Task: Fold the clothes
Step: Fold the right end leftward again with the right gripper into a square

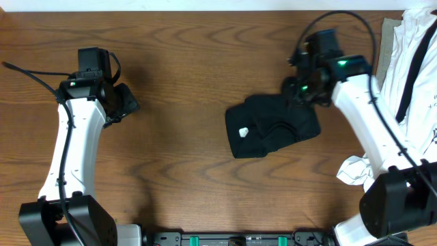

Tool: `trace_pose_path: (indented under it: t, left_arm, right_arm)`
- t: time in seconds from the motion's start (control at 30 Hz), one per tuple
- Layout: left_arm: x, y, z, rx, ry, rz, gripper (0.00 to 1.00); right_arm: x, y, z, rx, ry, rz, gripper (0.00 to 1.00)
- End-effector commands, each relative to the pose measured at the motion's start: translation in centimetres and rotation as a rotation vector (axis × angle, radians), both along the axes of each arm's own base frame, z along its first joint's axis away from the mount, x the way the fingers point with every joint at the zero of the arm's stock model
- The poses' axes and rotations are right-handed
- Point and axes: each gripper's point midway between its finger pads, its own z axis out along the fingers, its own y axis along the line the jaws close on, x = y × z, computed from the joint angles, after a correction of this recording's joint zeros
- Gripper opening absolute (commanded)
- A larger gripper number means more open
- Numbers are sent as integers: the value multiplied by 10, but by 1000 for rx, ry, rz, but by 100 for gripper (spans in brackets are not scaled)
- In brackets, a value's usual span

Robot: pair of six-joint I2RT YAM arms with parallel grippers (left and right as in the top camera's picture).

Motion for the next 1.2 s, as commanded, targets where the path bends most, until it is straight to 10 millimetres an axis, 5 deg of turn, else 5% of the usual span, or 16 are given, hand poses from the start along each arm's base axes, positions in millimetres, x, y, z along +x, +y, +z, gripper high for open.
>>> trace_pose_path:
  t: [0.0,0.63,0.77,0.97,1.17]
  left_arm:
    - [0,2,3,4,-7,7,59]
    - [0,2,3,4,-6,7,59]
    - [0,2,3,4,-6,7,59]
    - [0,1,3,3,-6,5,59]
    - [-1,-2,2,-11,-2,39,59]
  right_arm:
    - [-7,30,1,-21,-17,42,1]
    - [-41,134,-86,-15,145,206,1]
    - [-45,143,-87,-9,149,194,4]
    - [-57,162,-84,53,170,245,43]
    - [-82,202,-49,400,206,553,47]
